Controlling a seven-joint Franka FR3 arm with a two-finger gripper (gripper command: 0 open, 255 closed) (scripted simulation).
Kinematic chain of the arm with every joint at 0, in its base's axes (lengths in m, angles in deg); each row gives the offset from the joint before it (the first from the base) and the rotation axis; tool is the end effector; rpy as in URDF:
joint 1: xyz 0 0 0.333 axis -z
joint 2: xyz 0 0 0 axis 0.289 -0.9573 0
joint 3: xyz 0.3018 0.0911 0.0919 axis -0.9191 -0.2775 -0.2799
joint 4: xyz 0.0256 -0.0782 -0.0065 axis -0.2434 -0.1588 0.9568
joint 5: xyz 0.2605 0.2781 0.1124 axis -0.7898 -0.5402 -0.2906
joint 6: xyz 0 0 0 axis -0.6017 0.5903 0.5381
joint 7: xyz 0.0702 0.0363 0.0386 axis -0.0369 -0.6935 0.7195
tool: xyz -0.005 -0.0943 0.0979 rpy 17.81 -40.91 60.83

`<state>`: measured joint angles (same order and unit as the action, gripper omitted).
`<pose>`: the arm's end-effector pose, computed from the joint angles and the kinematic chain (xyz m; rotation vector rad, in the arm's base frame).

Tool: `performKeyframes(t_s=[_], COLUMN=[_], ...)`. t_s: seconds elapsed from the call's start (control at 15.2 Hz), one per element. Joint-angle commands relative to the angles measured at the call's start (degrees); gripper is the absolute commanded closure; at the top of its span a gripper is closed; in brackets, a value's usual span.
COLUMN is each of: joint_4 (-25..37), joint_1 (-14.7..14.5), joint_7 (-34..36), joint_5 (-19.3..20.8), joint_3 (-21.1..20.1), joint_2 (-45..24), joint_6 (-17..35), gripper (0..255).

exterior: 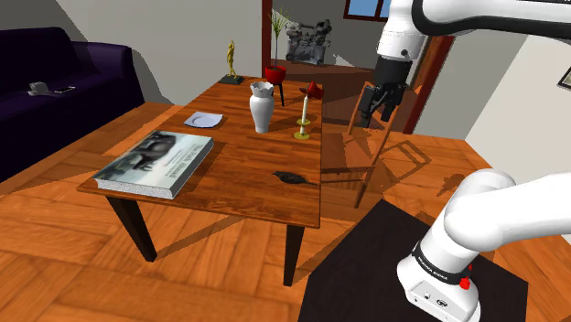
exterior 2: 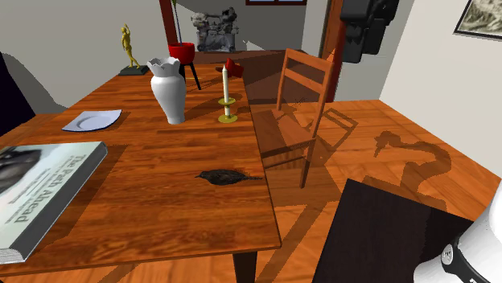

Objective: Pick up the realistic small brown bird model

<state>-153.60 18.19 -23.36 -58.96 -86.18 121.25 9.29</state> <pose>0.2865 0.0072 0.5656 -3.0831 0.2352 0.0368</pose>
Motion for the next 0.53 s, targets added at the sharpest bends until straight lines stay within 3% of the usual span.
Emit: performKeyframes(t_s=[0.0, 0.46], joint_4=[0.00, -8.76], joint_1=[0.00, -0.74], joint_7=[0.00, -7.73], joint_5=[0.00, 1.92], joint_3=[0.00, 3.20], joint_2=[0.00, -5.32], joint_6=[0.00, 16.28], gripper=[0, 0])
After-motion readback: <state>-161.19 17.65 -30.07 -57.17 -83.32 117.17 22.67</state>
